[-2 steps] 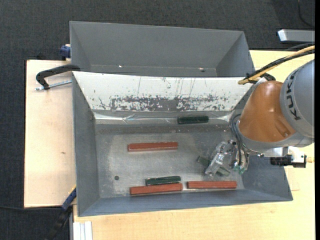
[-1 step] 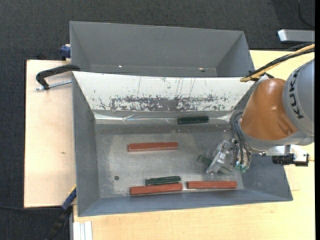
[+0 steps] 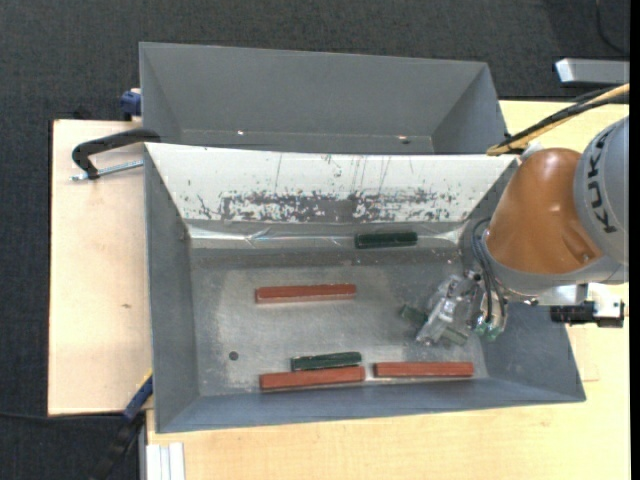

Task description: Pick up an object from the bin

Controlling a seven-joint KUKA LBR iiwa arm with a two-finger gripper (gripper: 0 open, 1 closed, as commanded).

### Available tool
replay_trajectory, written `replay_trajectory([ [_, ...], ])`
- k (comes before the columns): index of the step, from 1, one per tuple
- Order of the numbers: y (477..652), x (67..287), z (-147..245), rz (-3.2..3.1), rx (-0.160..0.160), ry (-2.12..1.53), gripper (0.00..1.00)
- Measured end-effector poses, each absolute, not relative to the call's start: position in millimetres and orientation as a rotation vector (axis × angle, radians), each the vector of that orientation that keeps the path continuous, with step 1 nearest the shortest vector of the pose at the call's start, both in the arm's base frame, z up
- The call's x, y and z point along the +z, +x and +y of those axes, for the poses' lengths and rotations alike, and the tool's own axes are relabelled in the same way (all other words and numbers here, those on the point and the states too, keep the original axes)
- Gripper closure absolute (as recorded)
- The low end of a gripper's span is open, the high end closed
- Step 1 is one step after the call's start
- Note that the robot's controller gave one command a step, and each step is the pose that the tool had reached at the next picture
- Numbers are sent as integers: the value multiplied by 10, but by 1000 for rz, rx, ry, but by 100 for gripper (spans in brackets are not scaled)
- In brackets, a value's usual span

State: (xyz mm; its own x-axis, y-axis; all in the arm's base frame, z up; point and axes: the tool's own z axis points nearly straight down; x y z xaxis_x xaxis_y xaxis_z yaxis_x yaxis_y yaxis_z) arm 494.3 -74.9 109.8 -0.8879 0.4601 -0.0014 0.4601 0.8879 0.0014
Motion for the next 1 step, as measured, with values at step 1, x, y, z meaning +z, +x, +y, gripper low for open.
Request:
replay_trajectory([
  [1,4941,1665,-746,3054,1,743,100],
])
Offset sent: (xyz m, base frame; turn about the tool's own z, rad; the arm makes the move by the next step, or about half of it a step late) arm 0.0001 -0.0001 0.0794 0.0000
